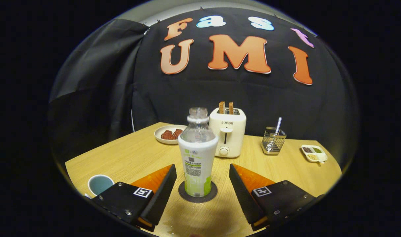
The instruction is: Take the bottle from table, then pour the juice into the cup, finally place the bottle on the coaster
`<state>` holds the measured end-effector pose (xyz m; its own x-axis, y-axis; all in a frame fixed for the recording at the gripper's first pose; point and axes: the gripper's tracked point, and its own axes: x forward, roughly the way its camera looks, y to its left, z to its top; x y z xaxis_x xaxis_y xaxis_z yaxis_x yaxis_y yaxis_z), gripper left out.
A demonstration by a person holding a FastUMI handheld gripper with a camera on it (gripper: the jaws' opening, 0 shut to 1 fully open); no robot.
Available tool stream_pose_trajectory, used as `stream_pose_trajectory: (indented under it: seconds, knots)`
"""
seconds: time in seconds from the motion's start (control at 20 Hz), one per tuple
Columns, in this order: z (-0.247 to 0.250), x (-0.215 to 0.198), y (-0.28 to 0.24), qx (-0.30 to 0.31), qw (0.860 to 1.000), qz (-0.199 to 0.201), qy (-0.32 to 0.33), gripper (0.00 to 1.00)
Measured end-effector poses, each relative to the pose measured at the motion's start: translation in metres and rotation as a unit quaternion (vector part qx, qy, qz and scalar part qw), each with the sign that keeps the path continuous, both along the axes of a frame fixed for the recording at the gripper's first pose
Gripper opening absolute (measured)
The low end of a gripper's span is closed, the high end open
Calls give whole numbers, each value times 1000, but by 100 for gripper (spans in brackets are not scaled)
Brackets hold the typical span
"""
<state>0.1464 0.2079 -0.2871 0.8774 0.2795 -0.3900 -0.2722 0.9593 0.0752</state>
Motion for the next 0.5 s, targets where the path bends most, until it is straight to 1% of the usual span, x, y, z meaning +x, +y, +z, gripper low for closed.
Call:
stream_pose_trajectory:
  seconds: [0.1,0.2,0.5]
  knots:
    - [40,-13,-10,16,999,1,-32,96]
    - [81,-28,-28,25,998,-6,-62,96]
    - [175,-68,-94,-1,989,-57,-140,95]
